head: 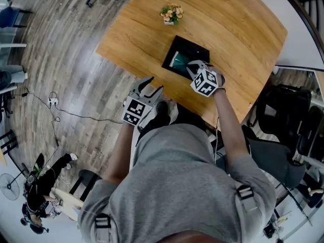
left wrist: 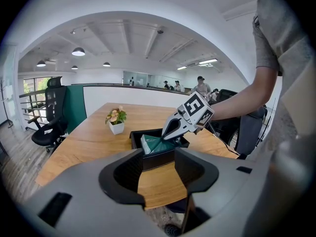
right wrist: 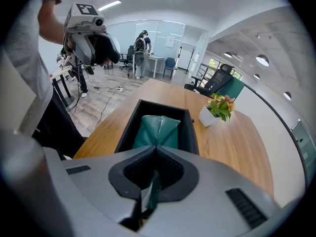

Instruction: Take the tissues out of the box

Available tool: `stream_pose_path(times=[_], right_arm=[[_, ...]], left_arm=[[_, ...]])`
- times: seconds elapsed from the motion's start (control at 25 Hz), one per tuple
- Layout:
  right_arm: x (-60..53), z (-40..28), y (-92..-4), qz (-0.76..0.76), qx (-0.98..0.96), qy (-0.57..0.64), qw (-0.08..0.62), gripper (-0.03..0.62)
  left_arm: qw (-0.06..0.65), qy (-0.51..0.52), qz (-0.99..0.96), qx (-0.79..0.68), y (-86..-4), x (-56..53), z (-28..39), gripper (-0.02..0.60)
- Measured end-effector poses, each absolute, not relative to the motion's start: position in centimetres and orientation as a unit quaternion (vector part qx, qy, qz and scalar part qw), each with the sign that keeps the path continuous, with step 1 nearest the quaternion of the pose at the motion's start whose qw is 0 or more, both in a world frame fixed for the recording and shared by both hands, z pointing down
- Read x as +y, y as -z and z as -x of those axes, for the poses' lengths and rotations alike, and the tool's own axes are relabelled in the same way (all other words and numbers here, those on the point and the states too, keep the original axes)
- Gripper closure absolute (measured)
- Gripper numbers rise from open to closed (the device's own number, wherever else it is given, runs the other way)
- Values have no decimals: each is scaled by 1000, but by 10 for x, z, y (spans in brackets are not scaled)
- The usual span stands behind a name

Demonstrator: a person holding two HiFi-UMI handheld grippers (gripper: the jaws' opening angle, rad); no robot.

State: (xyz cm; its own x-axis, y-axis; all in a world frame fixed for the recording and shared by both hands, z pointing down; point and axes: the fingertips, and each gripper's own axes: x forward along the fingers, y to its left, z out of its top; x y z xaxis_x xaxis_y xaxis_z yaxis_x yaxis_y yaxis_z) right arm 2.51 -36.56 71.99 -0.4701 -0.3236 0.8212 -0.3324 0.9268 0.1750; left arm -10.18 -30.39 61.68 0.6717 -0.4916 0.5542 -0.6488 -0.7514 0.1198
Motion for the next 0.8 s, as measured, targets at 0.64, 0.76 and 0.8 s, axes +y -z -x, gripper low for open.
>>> stream_pose_path(times=[0.64, 0.76, 0.8], right_arm=[[-371, -25, -696, -224, -859, 12, 461, 585], [-373, -24, -690, -231, -859, 18, 457, 585], [-373, -23, -689, -232, -859, 19, 456, 585]], left_arm=[[146, -240, -905, -319, -604, -300, 107, 365], [144, -238, -906, -319, -603, -299, 108, 365], [143, -238, -906, -319, -602, -298, 109, 365]])
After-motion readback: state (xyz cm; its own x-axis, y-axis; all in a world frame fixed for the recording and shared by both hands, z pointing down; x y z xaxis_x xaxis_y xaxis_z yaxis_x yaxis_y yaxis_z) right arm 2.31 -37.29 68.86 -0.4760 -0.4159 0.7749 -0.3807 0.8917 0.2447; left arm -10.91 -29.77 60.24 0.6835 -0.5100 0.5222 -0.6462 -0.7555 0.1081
